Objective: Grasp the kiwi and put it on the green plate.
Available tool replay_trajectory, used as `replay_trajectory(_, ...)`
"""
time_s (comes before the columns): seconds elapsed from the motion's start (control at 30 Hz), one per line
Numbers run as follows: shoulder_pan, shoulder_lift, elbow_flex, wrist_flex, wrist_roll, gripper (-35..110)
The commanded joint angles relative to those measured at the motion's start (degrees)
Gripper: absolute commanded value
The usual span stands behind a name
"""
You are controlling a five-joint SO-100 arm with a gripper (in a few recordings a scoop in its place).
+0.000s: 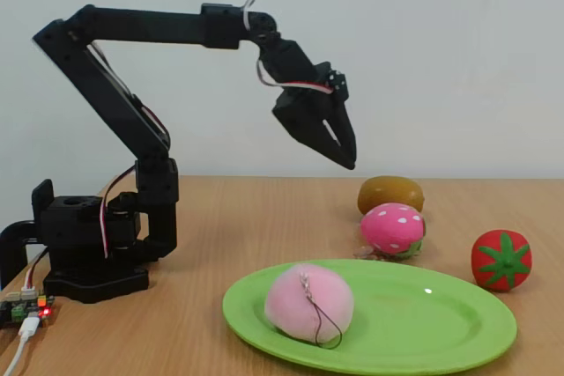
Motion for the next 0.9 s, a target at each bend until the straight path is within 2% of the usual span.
replay_trajectory(0.0, -2.8, -2.5, -6.7, 2.5, -12.5, -8)
replay_trajectory(0.1, -4.2, -7.5, -11.9, 4.0, -15.6, -8)
replay_trajectory(0.37, -4.8, -20.0, -26.5, 7.6, -13.9, -7)
replay_trajectory(0.87, -6.0, -26.1, -27.2, 7.4, -17.4, 28)
